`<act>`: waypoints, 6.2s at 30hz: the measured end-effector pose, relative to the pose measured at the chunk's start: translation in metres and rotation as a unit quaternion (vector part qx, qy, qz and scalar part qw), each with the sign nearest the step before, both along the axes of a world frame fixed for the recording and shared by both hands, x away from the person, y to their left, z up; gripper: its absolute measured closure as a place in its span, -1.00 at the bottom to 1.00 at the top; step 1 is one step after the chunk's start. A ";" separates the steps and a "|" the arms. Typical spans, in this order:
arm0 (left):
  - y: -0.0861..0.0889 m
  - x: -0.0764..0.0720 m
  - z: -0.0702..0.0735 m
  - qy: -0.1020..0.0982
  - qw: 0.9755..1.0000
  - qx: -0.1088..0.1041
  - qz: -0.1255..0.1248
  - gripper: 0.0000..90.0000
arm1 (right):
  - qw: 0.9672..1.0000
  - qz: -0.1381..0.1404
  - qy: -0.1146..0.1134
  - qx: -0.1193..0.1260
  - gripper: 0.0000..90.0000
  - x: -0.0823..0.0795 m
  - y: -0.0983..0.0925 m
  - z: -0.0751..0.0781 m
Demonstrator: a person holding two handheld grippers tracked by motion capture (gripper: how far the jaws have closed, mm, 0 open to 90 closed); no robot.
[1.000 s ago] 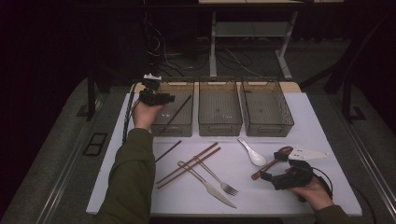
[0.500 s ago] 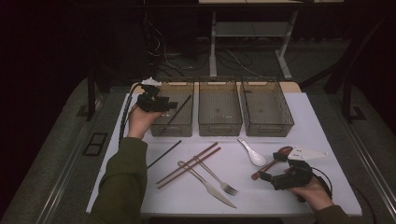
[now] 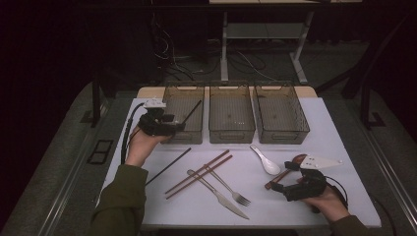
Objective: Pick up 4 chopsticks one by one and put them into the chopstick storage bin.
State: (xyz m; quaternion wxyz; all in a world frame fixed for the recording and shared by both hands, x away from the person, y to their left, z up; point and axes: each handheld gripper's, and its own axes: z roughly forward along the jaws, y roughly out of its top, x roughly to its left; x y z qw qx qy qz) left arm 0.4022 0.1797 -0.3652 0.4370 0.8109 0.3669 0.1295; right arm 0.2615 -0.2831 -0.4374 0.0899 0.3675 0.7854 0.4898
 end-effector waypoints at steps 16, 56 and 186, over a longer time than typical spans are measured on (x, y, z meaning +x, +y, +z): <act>0.002 -0.042 -0.022 -0.007 1.000 0.004 -0.021 -0.34 | 1.000 -0.003 -0.004 -0.001 -0.99 0.001 -0.009 0.000; 0.023 -0.081 -0.065 0.034 0.998 0.041 -0.034 0.04 | 1.000 -0.011 -0.003 -0.004 -0.99 -0.001 -0.015 -0.002; -0.017 -0.033 0.006 0.033 0.992 0.033 -0.119 0.89 | 1.000 -0.014 -0.003 -0.018 -0.99 0.000 -0.013 -0.004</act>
